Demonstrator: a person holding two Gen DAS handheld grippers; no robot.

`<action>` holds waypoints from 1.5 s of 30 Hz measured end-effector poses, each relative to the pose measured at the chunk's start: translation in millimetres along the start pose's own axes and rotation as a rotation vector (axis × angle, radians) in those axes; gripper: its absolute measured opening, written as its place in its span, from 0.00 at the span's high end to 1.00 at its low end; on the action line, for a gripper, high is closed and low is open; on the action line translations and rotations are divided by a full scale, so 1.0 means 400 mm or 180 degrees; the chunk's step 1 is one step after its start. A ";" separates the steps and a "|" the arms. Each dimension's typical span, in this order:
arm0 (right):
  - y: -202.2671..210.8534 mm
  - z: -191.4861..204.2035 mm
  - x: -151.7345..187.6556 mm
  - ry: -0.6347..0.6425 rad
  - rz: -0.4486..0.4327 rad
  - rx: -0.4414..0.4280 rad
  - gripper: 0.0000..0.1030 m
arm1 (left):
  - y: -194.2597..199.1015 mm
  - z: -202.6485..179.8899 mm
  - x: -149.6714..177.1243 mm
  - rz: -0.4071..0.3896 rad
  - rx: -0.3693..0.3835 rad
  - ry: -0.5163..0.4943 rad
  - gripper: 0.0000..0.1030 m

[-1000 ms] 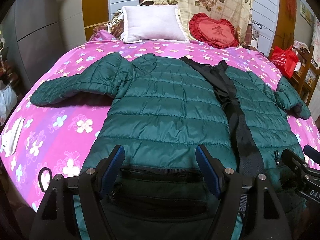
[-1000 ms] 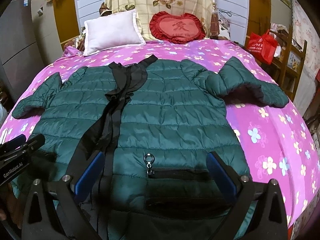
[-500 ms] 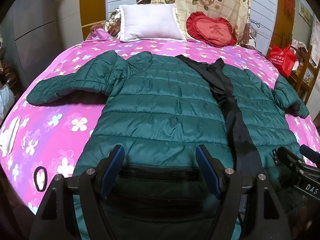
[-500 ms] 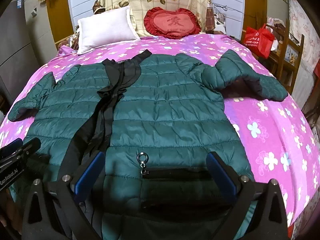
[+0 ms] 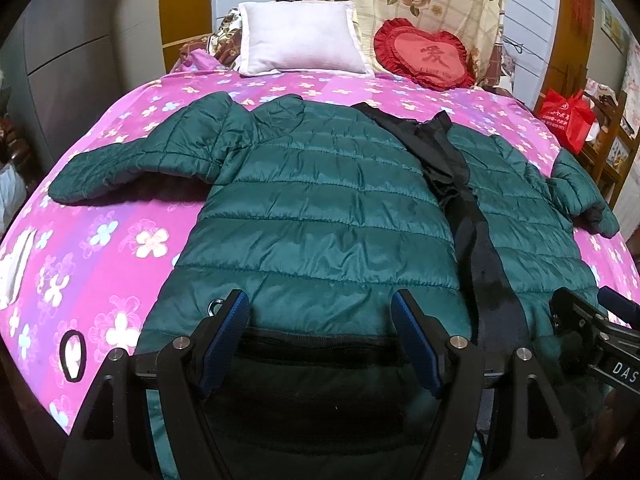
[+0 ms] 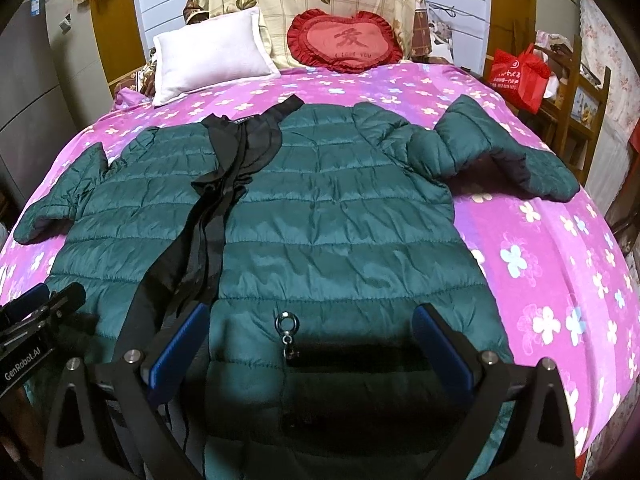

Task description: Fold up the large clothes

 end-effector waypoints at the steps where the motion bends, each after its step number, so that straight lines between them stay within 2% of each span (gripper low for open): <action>1: -0.001 0.000 0.000 0.0002 0.0003 -0.0006 0.00 | -0.001 0.000 -0.001 0.0001 -0.0002 -0.0004 0.50; 9: -0.027 0.025 -0.021 -0.0017 0.0132 -0.0051 0.00 | -0.017 0.007 -0.006 0.0024 -0.0039 0.0000 0.50; 30: -0.066 0.042 -0.026 -0.0019 0.0202 -0.0035 0.00 | -0.049 0.018 0.008 0.0107 -0.0037 0.0056 0.50; 45: -0.068 0.069 -0.074 0.0050 0.0118 -0.0024 0.00 | -0.024 0.033 -0.052 -0.0045 -0.0094 0.0058 0.50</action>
Point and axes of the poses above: each gripper's, at about its wrist camera, not at the fingertips, and y roughly against the way its jaws point, z to its left, x to its underside, the point moved 6 cm from there along -y, roughly the way its jaws point, and after that the axes turned 3 degrees about -x, right-handed, at the moved point
